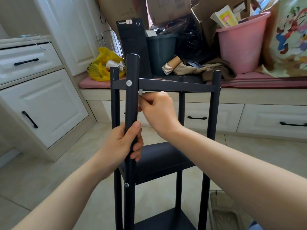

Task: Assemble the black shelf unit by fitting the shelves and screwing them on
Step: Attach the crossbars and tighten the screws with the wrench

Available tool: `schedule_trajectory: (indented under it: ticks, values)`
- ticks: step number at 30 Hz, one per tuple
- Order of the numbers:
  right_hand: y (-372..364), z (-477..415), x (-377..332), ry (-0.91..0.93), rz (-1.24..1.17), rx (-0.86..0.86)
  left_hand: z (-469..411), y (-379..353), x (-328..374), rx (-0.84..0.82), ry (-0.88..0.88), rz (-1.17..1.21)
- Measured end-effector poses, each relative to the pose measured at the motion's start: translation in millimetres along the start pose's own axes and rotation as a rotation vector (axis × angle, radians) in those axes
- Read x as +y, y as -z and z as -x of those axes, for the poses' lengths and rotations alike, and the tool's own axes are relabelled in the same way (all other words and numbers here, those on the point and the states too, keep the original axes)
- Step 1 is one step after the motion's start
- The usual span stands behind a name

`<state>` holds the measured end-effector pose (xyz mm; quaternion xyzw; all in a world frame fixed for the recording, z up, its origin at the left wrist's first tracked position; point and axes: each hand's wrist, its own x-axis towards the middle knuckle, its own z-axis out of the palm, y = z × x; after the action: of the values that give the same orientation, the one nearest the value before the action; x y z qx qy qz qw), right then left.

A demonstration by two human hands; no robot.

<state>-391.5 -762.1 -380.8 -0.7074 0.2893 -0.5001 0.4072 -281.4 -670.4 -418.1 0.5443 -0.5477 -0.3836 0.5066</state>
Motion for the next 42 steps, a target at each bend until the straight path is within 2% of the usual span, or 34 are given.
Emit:
schedule_trajectory:
  ticks: [13, 30, 42]
  values:
    - [-8.4, -4.5, 6.8, 0.051, -0.108, 0.071, -3.1, -0.5, -0.8, -0.018, -0.004, 0.005]
    - [20.4, 6.0, 3.2, -0.041, 0.054, -0.147, -3.2, 3.0, 0.3, 0.0, 0.018, 0.011]
    - [21.5, 1.4, -0.4, -0.082, -0.035, -0.088, -2.0, -1.9, 2.6, -0.006, 0.022, 0.023]
